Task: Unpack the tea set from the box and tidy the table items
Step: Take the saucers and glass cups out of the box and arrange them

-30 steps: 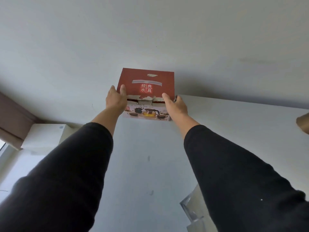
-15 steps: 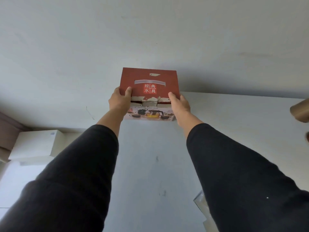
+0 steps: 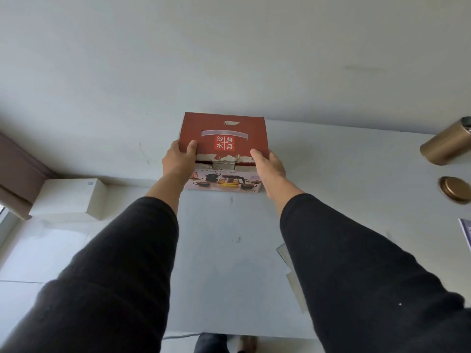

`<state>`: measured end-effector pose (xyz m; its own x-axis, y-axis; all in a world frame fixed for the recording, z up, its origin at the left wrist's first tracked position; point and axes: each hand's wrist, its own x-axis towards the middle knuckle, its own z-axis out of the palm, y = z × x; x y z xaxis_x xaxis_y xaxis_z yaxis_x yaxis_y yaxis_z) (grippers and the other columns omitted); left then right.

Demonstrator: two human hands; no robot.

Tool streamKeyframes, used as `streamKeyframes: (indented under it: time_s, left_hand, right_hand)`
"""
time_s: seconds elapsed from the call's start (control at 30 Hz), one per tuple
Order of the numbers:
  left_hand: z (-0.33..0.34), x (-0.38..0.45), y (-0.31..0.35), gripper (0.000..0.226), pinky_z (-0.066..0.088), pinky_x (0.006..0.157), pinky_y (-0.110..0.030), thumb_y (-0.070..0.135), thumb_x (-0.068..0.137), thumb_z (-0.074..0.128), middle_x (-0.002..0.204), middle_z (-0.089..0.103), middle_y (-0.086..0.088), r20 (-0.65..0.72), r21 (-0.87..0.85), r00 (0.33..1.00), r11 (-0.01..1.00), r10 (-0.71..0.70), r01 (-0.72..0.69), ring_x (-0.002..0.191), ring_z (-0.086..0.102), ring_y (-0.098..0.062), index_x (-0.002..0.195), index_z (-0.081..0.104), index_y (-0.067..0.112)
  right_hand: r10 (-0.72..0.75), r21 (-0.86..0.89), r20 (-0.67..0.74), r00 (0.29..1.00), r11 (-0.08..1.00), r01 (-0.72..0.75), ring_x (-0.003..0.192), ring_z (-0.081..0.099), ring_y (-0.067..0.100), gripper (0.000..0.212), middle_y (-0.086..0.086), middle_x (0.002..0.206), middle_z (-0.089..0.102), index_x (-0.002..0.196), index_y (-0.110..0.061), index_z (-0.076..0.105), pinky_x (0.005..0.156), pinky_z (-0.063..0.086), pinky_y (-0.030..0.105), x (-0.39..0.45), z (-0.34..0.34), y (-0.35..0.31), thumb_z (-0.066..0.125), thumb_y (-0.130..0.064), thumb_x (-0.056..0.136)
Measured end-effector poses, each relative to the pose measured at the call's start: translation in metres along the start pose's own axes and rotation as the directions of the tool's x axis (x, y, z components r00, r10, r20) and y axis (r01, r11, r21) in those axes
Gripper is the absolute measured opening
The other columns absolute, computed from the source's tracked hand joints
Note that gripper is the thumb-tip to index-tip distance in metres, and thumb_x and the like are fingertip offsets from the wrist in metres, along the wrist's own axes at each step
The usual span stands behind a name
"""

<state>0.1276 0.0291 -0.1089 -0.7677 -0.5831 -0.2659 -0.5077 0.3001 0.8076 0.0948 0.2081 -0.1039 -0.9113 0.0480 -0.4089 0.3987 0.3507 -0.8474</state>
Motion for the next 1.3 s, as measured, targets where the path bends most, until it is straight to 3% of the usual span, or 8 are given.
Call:
streamKeyframes:
  time_s: [0.13,0.27,0.4,0.53,0.67,0.93,1.1,1.3]
  left_hand:
    - [0.0,-0.036,-0.015,0.049,0.041,0.084,-0.03,0.042,0.099,0.039,0.131,0.056,-0.006,-0.022,-0.005,1.0,1.0,0.01,-0.01,0.117,0.053,-0.026,0.139,0.042,0.013]
    - [-0.002,-0.056,-0.026,0.05,0.042,0.093,-0.034,0.042,0.099,0.04,0.135,0.054,-0.006,-0.031,-0.017,0.999,1.0,0.011,-0.012,0.121,0.051,-0.027,0.141,0.04,0.014]
    - [-0.004,-0.063,-0.028,0.052,0.042,0.085,-0.029,0.04,0.099,0.041,0.138,0.051,-0.003,-0.03,-0.032,1.0,0.999,-0.01,0.009,0.121,0.052,-0.025,0.145,0.034,0.017]
    - [-0.006,-0.065,-0.024,0.055,0.043,0.105,-0.042,0.042,0.095,0.048,0.137,0.052,-0.004,-0.051,-0.035,0.999,0.999,-0.018,0.016,0.124,0.05,-0.026,0.143,0.036,0.019]
    - [-0.011,-0.067,-0.028,0.057,0.043,0.105,-0.04,0.04,0.092,0.055,0.135,0.054,-0.002,-0.038,-0.042,0.999,0.999,-0.002,0.0,0.124,0.051,-0.024,0.142,0.038,0.017]
    - [-0.017,-0.066,-0.03,0.054,0.043,0.084,-0.028,0.035,0.096,0.052,0.138,0.051,-0.002,0.052,-0.043,0.998,0.999,0.023,-0.021,0.12,0.053,-0.024,0.143,0.034,0.016]
    - [-0.018,-0.064,-0.032,0.055,0.044,0.103,-0.041,0.037,0.096,0.049,0.138,0.051,-0.003,0.081,-0.02,0.996,1.0,0.023,-0.022,0.123,0.052,-0.028,0.144,0.032,0.017]
    - [-0.024,-0.062,-0.035,0.053,0.045,0.101,-0.042,0.035,0.097,0.047,0.136,0.052,-0.006,0.142,0.037,0.989,0.998,0.044,-0.05,0.12,0.053,-0.03,0.144,0.033,0.016]
  right_hand:
    - [-0.012,-0.006,0.003,1.0,1.0,0.012,0.074,0.05,0.007,0.037,-0.006,0.105,0.057,0.127,-0.027,0.053,0.057,0.038,0.015,-0.027,-0.009,0.021,0.048,-0.043,0.093]
    - [-0.015,-0.027,0.012,1.0,1.0,0.015,0.081,0.058,0.012,0.036,-0.004,0.112,0.064,0.123,-0.029,0.054,0.07,0.047,0.022,-0.043,-0.015,0.036,0.049,-0.043,0.091]
    - [-0.025,-0.081,0.033,0.999,0.996,0.027,0.097,0.059,0.018,0.039,-0.002,0.118,0.063,0.126,-0.026,0.052,0.084,0.049,0.028,-0.054,-0.018,0.039,0.05,-0.043,0.091]
    - [-0.141,-0.205,-0.144,0.98,0.973,0.11,0.106,0.056,0.023,0.056,0.006,0.127,0.051,0.139,-0.016,0.033,0.087,0.049,0.032,-0.069,-0.006,0.04,0.054,-0.036,0.09]
    - [-0.408,-0.424,-0.359,0.839,0.872,0.243,0.108,0.048,0.027,0.035,0.011,0.12,0.047,0.113,-0.01,0.047,0.085,0.05,0.04,-0.088,0.013,0.046,0.06,-0.023,0.083]
    - [-0.496,-0.549,-0.351,0.794,0.796,0.254,0.144,0.022,0.023,0.013,0.007,0.153,0.03,0.088,-0.011,0.067,0.102,0.031,0.044,-0.103,0.039,0.055,0.055,-0.015,0.085]
    - [-0.455,-0.559,-0.34,0.823,0.802,0.213,0.146,0.013,0.023,0.016,0.004,0.158,0.02,0.088,-0.013,0.069,0.107,0.024,0.046,-0.107,0.045,0.052,0.054,-0.017,0.085]
    - [-0.288,-0.407,-0.346,0.893,0.903,0.134,0.148,0.002,0.019,0.019,-0.001,0.159,0.012,0.099,-0.017,0.068,0.114,0.02,0.05,-0.112,0.068,0.051,0.057,-0.022,0.084]
